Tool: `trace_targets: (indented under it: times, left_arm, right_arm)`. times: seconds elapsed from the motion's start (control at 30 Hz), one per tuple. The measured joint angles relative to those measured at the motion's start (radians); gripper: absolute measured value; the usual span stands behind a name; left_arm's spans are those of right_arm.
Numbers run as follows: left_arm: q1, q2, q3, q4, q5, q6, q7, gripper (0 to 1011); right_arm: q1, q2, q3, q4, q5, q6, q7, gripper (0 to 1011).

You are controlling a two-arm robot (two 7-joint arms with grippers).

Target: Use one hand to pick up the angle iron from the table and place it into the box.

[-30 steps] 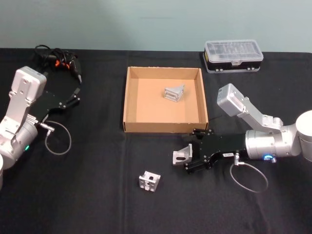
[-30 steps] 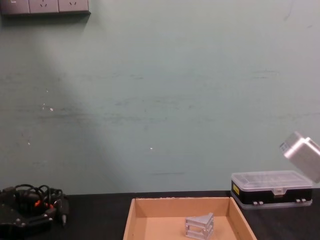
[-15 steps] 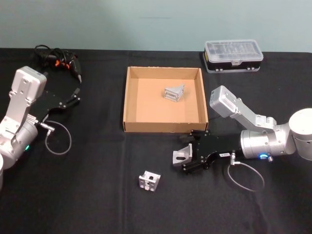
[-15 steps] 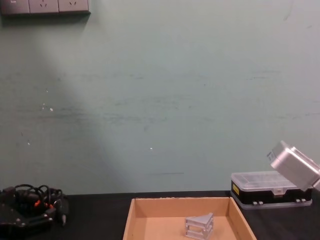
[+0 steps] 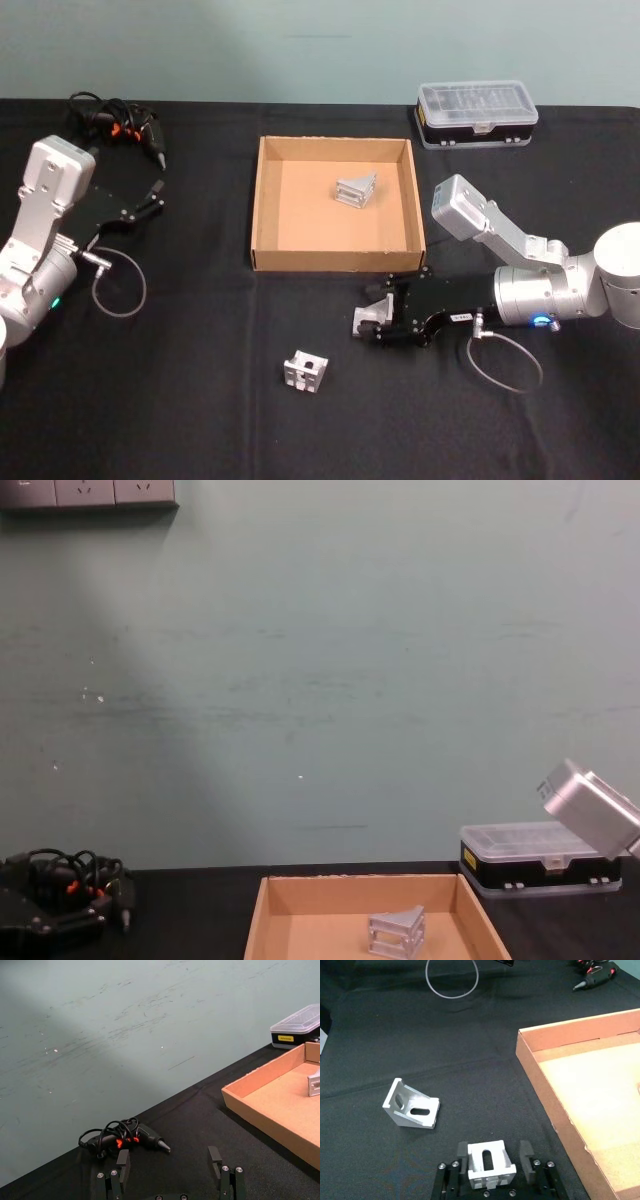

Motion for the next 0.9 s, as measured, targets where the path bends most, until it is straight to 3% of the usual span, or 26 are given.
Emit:
trace_targets:
  times: [0.23, 0.73, 0.9]
  left_arm:
    - [0.000, 0.000, 0.000, 0.000, 0.000, 0.000, 0.000, 1011]
    - [0.000, 0.000, 0.000, 0.000, 0.000, 0.000, 0.000, 1011]
    - [0.000, 0.000, 0.000, 0.000, 0.000, 0.000, 0.000, 1011]
  right_arm:
    - [-0.001, 0.000, 0.001, -0.001, 0.001, 0.000, 0.000, 459]
    - [-0.002, 0.001, 0.002, -0.002, 0.001, -0.001, 0.000, 452]
    - [-0.008, 0.008, 0.016, -0.038, 0.031, -0.005, -0.019, 452]
